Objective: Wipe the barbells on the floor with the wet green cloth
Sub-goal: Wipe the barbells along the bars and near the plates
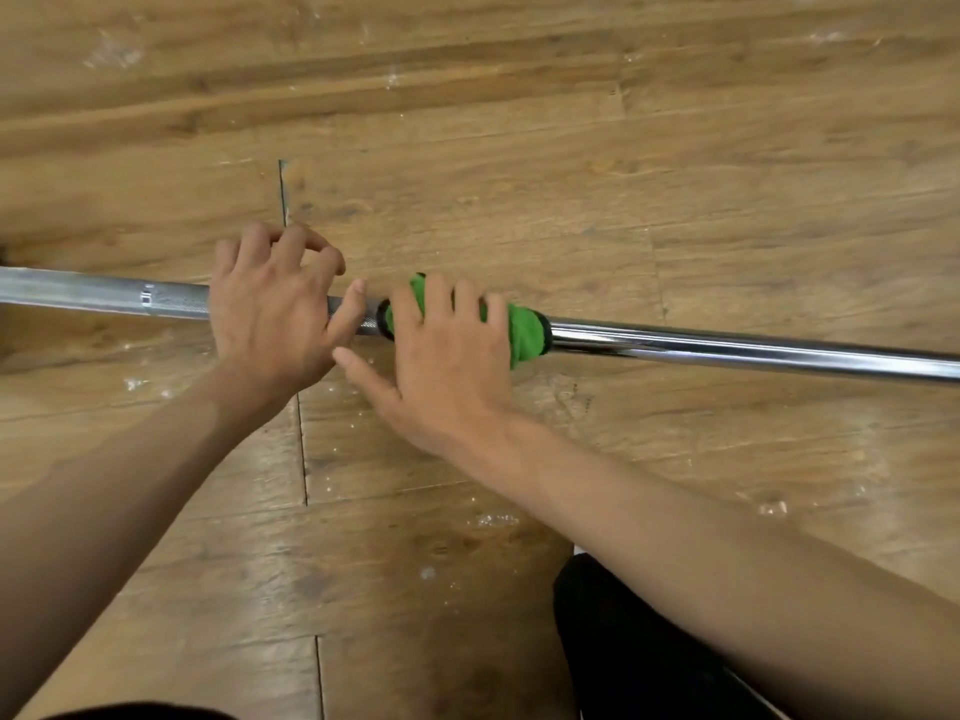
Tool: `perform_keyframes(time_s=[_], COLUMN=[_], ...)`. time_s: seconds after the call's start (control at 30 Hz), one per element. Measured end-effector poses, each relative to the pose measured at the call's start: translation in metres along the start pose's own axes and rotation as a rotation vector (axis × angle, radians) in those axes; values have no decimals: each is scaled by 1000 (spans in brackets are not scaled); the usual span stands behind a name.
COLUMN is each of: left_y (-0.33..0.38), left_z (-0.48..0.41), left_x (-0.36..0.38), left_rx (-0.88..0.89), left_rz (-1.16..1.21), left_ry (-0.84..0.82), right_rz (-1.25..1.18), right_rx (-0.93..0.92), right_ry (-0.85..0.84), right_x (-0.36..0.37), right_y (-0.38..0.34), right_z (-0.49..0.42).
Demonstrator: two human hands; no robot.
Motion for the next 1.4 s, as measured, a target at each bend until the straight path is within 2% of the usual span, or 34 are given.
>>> perform_keyframes(time_s=[0.07,0.17,0.37,0.43,0.57,0.77,0.83,0.93,1.07,1.17,1.3,1.4], left_y=[-2,-6,-4,-3,1,-1,-4,-2,-1,4,10,10], left_z=[-3,-5,0,3,7,9,10,9,14,15,18,21], left_x=[1,0,2,3,0,2,2,1,0,-1,-4,-6], left_rx=[-4,-9,-33,-28,-24,17,21,16,5,7,16,25], left_rz=[10,18,51,46,43,24,18,49,54,64,64,79], left_ry=[-22,-8,63,81,57,-32,-49,-48,-13,-11,-24,-67], right_rz=[-31,-28,45,55,81,19,-12,-20,-19,28,-10,-19], right_rx=[-53,-139,61,121,225,-55,-119,-169,-44,23,211,179], right_ry=[-11,-32,10,45,55,-12,-29,-59,56,132,204,140], right_x=[-1,-5,-23,-27,-20,2,2,0,-11,-13,-7,-2], right_y=[-9,28,188,216,171,4,-16,30,132,178,163,115], right_z=[-8,-5,18,31,30,4,0,7,29,50,62,60])
Point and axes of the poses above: each hand's wrist, its own z-axis away from the middle knuckle, its own x-axis out of the palm, y = z × x, the point moved 3 cm from there along -z, towards the middle knuckle, and after that the axes turned 13 degrees about x, right-handed, at the moved point
